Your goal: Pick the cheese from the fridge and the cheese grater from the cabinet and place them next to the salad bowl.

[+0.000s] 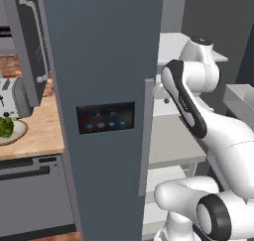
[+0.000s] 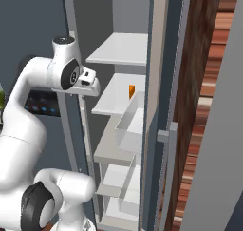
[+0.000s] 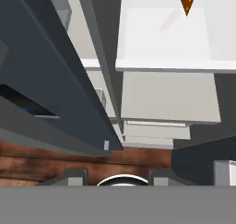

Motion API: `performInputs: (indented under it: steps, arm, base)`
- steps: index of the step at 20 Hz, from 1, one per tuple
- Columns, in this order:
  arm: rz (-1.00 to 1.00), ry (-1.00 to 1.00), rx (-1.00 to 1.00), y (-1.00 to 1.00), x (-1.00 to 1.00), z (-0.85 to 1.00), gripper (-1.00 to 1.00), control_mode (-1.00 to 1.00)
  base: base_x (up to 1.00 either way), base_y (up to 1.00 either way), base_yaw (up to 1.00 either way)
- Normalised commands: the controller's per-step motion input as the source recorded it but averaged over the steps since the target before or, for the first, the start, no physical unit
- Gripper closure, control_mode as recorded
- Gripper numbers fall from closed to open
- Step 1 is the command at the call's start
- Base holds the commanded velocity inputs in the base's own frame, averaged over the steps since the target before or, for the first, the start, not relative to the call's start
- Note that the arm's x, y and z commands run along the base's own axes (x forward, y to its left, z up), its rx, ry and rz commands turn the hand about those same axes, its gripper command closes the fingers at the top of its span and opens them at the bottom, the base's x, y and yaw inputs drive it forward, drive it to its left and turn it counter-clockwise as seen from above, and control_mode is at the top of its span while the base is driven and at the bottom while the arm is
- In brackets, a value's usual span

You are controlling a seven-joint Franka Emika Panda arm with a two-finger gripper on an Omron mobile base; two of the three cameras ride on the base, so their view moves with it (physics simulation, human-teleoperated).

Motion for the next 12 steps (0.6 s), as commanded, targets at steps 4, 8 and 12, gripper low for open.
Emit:
performInputs:
  steps: [4, 8, 12]
  arm:
    - [0.0, 0.0, -0.01, 0.0, 0.0, -0.13, -1.0, -1.0]
    - [-0.01, 0.02, -0.03, -0.18, 0.08, -0.17, -1.0, -1.0]
    - [0.0, 0.0, 0.0, -0.46, 0.01, -0.04, -1.0, -1.0]
  base:
    - [0.0, 0.0, 0.0]
    - [0.0, 0.0, 0.0]
    - [0.0, 0.0, 0.0]
